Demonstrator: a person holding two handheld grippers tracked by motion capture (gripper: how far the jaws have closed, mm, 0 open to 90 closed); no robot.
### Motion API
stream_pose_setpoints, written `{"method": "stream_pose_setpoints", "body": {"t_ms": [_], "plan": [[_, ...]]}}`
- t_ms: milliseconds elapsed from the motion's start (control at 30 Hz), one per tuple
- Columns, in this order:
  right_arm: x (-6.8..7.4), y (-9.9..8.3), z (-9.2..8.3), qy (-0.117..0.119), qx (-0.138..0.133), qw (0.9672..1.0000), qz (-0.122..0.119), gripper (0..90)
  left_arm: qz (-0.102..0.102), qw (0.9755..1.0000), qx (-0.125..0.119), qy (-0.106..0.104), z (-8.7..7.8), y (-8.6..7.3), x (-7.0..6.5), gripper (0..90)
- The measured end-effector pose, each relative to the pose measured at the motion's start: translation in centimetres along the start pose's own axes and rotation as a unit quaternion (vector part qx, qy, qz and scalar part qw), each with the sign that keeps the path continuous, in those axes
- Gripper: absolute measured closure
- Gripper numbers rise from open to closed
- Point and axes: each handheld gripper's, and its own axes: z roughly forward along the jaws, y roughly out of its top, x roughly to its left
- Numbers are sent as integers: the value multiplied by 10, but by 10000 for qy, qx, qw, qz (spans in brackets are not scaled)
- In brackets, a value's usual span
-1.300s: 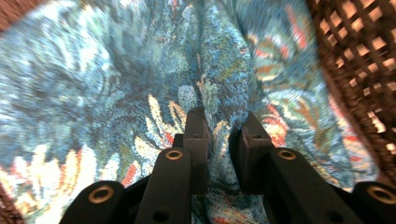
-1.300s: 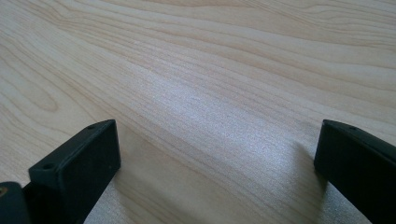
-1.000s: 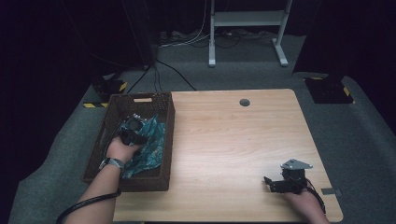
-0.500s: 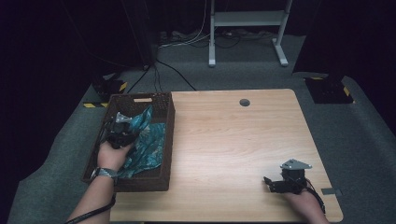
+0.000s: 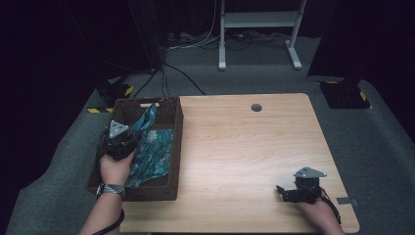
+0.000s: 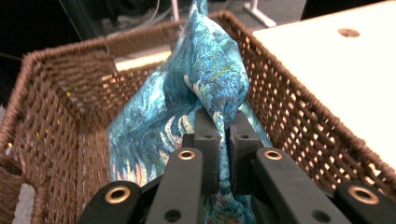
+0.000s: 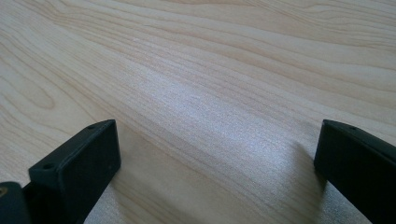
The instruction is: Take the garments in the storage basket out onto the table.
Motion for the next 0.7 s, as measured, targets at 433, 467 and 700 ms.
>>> {"method": "stream_pose_setpoints", "body": {"t_ms": [433, 467, 700], "plan": [[0, 0, 0, 1, -2, 10000, 2, 4, -275, 9954, -921, -57, -24, 9, 0, 843], [0, 0, 0, 3, -2, 10000, 4, 4, -289, 9946, -996, -67, -25, 10, -1, 843], [0, 0, 0, 0, 1, 10000, 0, 4, -270, 9910, -1314, -36, -35, 20, -5, 837]]}}
